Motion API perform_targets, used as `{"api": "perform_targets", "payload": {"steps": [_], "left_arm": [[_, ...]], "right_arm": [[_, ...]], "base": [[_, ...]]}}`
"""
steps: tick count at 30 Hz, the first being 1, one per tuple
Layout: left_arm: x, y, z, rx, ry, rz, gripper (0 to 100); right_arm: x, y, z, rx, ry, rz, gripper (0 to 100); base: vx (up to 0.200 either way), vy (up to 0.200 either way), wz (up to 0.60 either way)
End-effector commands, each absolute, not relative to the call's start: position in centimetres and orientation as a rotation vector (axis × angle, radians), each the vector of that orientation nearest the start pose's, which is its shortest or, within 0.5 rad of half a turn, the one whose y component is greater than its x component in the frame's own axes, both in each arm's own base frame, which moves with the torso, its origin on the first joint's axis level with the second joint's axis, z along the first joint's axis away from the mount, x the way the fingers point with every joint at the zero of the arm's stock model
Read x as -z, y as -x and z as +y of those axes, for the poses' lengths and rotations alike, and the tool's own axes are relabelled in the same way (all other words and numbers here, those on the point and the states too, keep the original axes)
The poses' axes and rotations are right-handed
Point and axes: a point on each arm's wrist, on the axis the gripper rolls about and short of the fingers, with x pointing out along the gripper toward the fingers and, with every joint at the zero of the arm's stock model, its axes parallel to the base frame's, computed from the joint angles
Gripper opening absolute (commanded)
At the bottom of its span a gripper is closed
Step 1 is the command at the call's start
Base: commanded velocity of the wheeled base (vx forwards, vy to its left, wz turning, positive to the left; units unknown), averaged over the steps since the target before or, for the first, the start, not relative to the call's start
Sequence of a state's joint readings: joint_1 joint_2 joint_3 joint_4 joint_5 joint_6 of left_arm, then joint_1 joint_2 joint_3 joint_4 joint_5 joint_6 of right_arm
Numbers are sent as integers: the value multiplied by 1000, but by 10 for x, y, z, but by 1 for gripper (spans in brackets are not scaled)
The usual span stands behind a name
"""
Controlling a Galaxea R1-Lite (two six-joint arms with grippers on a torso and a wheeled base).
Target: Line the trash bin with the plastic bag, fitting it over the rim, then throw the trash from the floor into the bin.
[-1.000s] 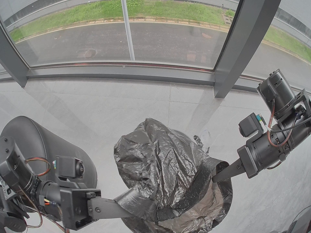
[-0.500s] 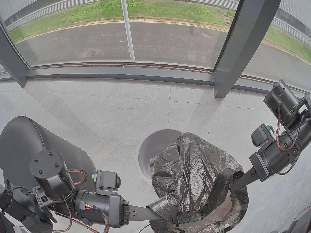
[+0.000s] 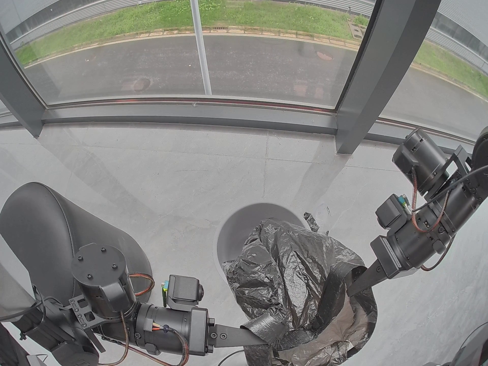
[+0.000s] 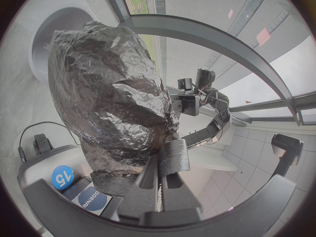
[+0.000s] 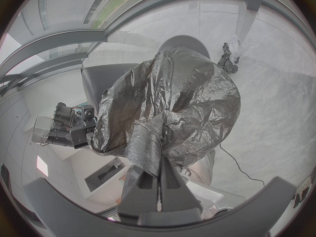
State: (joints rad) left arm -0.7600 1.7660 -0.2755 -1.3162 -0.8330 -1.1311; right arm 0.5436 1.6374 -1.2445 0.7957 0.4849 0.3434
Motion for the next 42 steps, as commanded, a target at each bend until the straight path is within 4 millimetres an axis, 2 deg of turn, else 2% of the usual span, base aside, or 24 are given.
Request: {"api": "perform_targets", "payload": {"steps": [1, 7, 13, 22, 33, 42], "left_arm": [[-92, -171, -180, 1254, 885, 1092, 0], [-74, -188, -182, 1237, 914, 1046, 0], [-68, -206, -175, 1173, 954, 1032, 0], [-67, -228, -159, 1110, 989, 966, 0], [-70, -266, -132, 1021, 1030, 833, 0], [-74, -271, -128, 1021, 1019, 793, 0]], "right_arm": [[-194, -228, 150, -660, -232, 1421, 0], [-183, -252, 163, -681, -242, 1363, 0], [-174, -272, 176, -688, -244, 1338, 0], [-163, -290, 188, -697, -251, 1301, 0], [-155, -307, 196, -727, -267, 1201, 0], [-137, -327, 208, -762, -273, 1083, 0]], "base": [[0, 0, 0], [0, 0, 0], [0, 0, 0], [0, 0, 0], [0, 0, 0], [0, 0, 0]]}}
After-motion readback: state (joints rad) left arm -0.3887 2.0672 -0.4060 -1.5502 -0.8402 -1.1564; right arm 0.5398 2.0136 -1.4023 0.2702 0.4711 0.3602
